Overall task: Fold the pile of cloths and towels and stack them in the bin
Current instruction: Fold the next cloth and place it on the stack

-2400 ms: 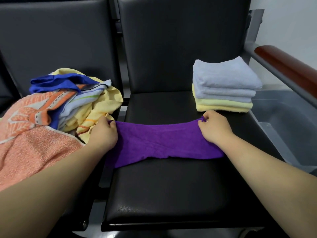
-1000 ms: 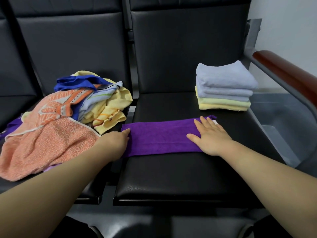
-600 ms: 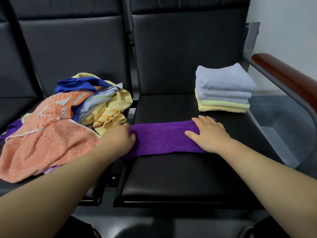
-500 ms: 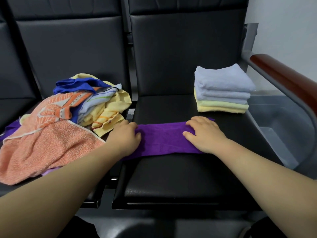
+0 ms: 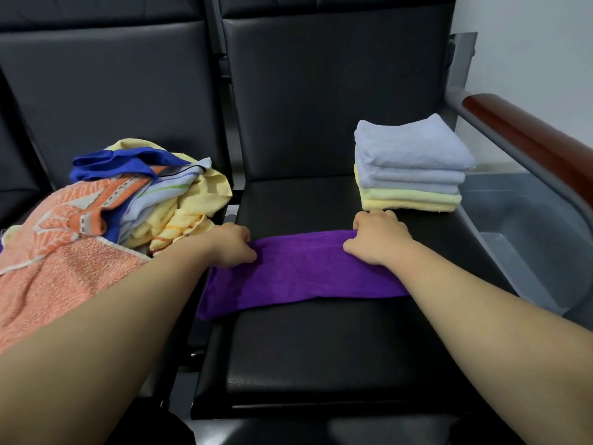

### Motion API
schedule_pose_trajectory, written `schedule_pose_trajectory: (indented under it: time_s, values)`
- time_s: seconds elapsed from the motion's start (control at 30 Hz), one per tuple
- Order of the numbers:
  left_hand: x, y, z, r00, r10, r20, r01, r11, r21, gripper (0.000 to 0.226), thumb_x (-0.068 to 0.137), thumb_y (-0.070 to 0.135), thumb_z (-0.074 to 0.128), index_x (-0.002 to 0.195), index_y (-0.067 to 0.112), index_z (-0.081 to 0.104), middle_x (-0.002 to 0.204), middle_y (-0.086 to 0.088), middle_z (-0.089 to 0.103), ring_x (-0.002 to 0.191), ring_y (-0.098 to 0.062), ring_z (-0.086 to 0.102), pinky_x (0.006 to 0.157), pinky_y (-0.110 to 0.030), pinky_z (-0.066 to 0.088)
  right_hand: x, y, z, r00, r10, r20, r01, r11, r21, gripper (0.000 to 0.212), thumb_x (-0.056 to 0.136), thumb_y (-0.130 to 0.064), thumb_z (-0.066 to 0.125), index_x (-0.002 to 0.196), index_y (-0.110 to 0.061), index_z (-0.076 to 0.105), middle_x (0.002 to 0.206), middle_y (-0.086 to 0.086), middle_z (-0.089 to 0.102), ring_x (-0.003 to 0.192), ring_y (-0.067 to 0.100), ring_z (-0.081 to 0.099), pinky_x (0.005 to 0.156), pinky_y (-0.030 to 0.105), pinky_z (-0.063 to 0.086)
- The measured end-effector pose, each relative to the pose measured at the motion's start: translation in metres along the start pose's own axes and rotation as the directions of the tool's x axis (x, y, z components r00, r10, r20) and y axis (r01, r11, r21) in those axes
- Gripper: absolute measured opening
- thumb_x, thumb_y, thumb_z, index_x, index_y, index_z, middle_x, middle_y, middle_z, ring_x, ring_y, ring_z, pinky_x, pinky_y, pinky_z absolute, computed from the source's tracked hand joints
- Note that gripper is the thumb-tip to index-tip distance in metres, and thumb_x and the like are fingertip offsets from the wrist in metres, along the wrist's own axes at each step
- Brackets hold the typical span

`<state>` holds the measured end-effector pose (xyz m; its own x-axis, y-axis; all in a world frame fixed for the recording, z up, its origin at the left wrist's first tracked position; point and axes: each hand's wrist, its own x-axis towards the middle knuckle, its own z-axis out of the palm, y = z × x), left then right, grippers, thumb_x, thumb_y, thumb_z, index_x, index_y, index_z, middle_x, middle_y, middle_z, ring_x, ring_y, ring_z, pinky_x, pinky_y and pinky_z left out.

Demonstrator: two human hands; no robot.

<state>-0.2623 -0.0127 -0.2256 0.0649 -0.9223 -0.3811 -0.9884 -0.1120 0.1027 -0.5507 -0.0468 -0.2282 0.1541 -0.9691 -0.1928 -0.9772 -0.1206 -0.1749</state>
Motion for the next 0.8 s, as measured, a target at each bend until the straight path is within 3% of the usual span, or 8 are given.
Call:
schedule_pose_trajectory:
  time_s: [0.1,0.2,0.27,0.33,0.43,0.53,0.63,0.8]
  values:
    - [0.002,-0.006,-0.003,0.997,0.036,-0.063,-0.038,0.999,-0.028,0.012,0.088,0.03,0.063,0.083,0.023,0.055,0.089,0.0,0.06,0.081,-0.018,0.058,0.061,-0.031,0.04,0.003,-0.002,-0.001,1.0,-0.017,0.026,0.018,0.999,-0.031,0.029,0.089,-0.043,0.059,0.11,-0.024,0.061,0.121,0.0,0.051,0.122,0.029,0.047,0.098,0.045,0.046]
    - [-0.001,-0.012,-0.013,0.959,0.076,-0.272,-0.092,0.995,-0.045,0.018,0.086,0.024,0.063,0.077,0.025,0.047,0.081,0.002,0.056,0.083,-0.026,0.058,0.067,-0.035,0.044,0.003,0.002,-0.005,0.997,-0.043,-0.067,0.047,0.997,0.059,0.016,0.093,-0.031,0.057,0.084,-0.022,0.048,0.093,-0.003,0.056,0.089,0.024,0.054,0.075,0.038,0.041]
    - [-0.008,-0.015,-0.021,0.866,0.113,-0.488,-0.15,0.988,-0.036,0.018,0.085,0.022,0.063,0.078,0.023,0.047,0.077,0.002,0.054,0.08,-0.029,0.056,0.069,-0.039,0.046,0.0,0.006,-0.012,0.979,-0.036,-0.201,0.061,0.99,0.124,0.017,0.094,-0.024,0.056,0.082,-0.02,0.044,0.083,-0.001,0.055,0.073,0.022,0.05,0.066,0.037,0.036]
    - [-0.017,-0.018,-0.029,0.72,0.141,-0.68,-0.182,0.983,0.011,0.019,0.082,0.019,0.066,0.079,0.021,0.047,0.073,0.002,0.051,0.073,-0.028,0.051,0.064,-0.037,0.039,-0.005,0.008,-0.022,0.928,-0.029,-0.373,0.095,0.983,0.16,0.016,0.094,-0.019,0.057,0.083,-0.02,0.045,0.08,-0.002,0.054,0.072,0.024,0.052,0.066,0.037,0.037]
    - [-0.03,-0.02,-0.034,0.61,0.163,-0.776,-0.165,0.983,0.078,0.028,0.077,0.02,0.069,0.077,0.024,0.042,0.07,0.002,0.048,0.067,-0.027,0.045,0.061,-0.037,0.035,-0.015,0.011,-0.03,0.834,-0.065,-0.548,0.164,0.977,0.135,0.02,0.091,-0.013,0.061,0.081,-0.021,0.045,0.076,-0.006,0.049,0.074,0.024,0.051,0.069,0.038,0.037]
    - [-0.048,-0.022,-0.024,0.623,0.17,-0.764,-0.157,0.983,0.091,0.029,0.076,0.02,0.072,0.075,0.021,0.043,0.069,0.001,0.048,0.065,-0.028,0.045,0.059,-0.038,0.038,-0.031,0.018,-0.03,0.797,-0.104,-0.595,0.197,0.976,0.095,0.026,0.089,-0.01,0.064,0.077,-0.021,0.044,0.072,-0.006,0.047,0.073,0.023,0.049,0.069,0.038,0.038]
    - [-0.063,-0.023,-0.008,0.685,0.182,-0.705,-0.152,0.983,0.106,0.028,0.079,0.02,0.073,0.077,0.021,0.044,0.071,0.003,0.048,0.069,-0.032,0.053,0.059,-0.036,0.037,-0.047,0.027,-0.025,0.824,-0.147,-0.547,0.212,0.976,0.058,0.032,0.091,-0.013,0.065,0.072,-0.024,0.041,0.072,-0.006,0.049,0.067,0.019,0.048,0.064,0.034,0.034]
    - [-0.075,-0.026,0.018,0.901,0.29,-0.322,-0.238,0.952,0.193,0.025,0.077,0.021,0.068,0.08,0.026,0.043,0.088,0.005,0.053,0.084,-0.025,0.056,0.067,-0.034,0.041,-0.07,0.041,-0.007,0.949,-0.295,-0.11,0.294,0.955,-0.024,0.023,0.086,-0.014,0.065,0.079,-0.025,0.046,0.089,-0.005,0.054,0.079,0.019,0.054,0.064,0.034,0.04]
